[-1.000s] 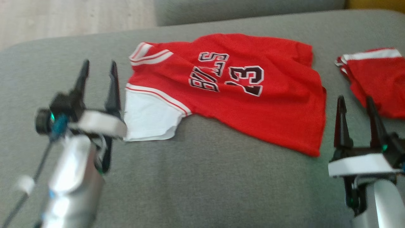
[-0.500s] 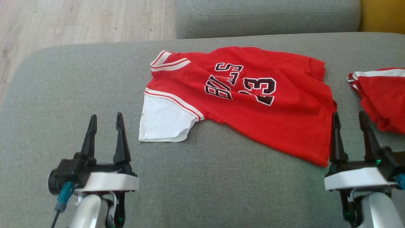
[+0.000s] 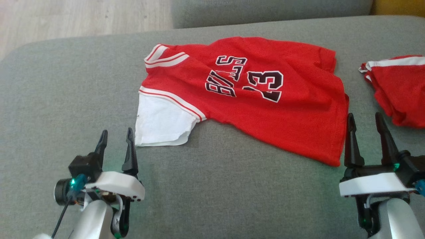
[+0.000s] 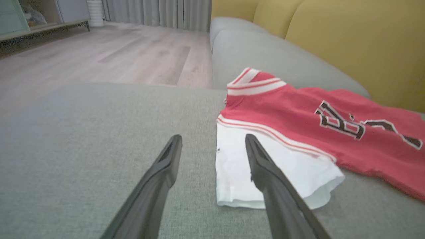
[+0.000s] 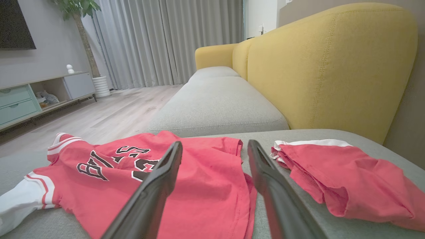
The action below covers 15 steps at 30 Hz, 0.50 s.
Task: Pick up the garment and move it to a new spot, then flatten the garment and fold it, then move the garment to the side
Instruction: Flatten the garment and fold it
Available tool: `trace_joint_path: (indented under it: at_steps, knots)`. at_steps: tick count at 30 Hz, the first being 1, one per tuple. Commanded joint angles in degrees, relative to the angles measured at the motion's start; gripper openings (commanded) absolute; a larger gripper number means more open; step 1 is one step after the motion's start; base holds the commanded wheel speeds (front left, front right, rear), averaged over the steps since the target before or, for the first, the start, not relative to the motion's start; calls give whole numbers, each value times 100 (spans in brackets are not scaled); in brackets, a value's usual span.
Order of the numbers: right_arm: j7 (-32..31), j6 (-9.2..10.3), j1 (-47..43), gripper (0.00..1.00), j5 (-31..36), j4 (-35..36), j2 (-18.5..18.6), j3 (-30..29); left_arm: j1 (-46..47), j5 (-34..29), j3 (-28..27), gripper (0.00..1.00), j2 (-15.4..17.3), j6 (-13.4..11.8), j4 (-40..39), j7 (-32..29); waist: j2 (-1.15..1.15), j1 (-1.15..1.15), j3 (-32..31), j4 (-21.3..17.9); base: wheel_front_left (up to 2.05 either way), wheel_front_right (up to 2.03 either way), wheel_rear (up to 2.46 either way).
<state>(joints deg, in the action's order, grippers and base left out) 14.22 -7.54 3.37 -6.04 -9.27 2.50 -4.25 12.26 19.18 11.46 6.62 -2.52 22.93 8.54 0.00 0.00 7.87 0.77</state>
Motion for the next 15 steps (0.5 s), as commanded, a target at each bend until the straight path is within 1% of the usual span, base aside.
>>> trace_joint_path:
  at_steps: [1, 5, 11, 15]
  knots:
    - [77, 5, 253, 100, -24, 213, 38, 136, 318, 2, -125, 100, 129, -16, 33, -167, 0, 0, 84, -49, 0, 0, 0]
    - [77, 5, 298, 100, -10, 238, 38, 149, 507, 25, -64, 100, 193, 39, 453, -464, 0, 0, 214, -118, 0, 0, 0]
    - [77, 5, 380, 100, 0, 247, 38, 141, 800, 61, -8, 100, 239, 127, 963, -608, 0, 0, 400, -212, 0, 0, 0]
    - [77, 5, 427, 100, -5, 251, 38, 161, 943, 73, 21, 100, 254, 118, 1294, -727, 0, 0, 494, -297, 0, 0, 0]
